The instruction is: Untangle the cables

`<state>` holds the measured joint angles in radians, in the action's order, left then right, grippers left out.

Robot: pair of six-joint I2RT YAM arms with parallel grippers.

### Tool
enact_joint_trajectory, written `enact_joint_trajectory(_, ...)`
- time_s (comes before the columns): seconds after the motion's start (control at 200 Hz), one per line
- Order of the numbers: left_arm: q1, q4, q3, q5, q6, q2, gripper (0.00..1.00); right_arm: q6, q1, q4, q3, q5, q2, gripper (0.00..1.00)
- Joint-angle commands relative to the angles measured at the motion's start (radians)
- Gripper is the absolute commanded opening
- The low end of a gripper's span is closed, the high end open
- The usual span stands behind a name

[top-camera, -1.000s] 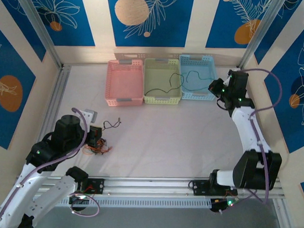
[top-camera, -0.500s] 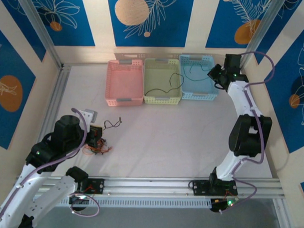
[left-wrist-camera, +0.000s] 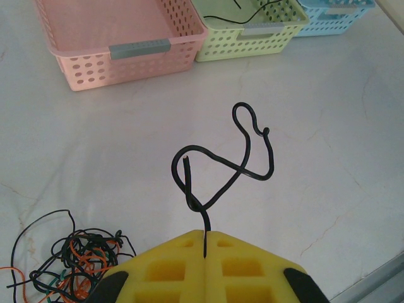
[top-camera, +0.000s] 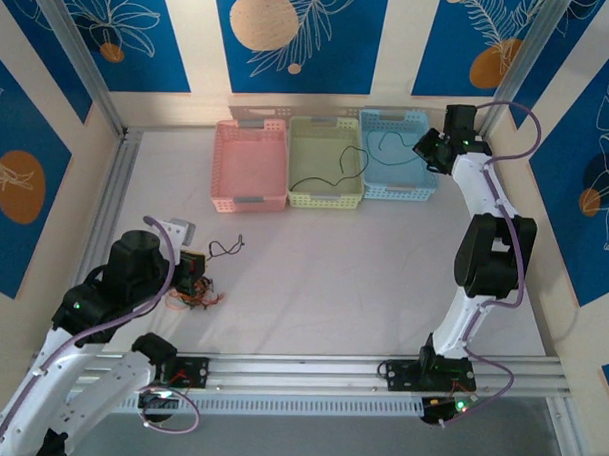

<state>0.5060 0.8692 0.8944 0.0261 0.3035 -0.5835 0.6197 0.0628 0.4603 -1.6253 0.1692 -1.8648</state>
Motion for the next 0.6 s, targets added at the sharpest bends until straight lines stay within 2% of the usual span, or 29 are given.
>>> enact_joint_trajectory(0.0, -0.006, -0.018, -0.008, 0.015, -0.020, 0.008, 0.00, -0.015, -0.009, 0.009, -0.037, -0.028, -0.010, 0.00)
enact_joint_trajectory(0.595, -0.006, -0.018, -0.009, 0.014, -0.019, 0.006, 0.00, -0.018, -0.013, 0.038, -0.097, -0.030, -0.027, 0.00)
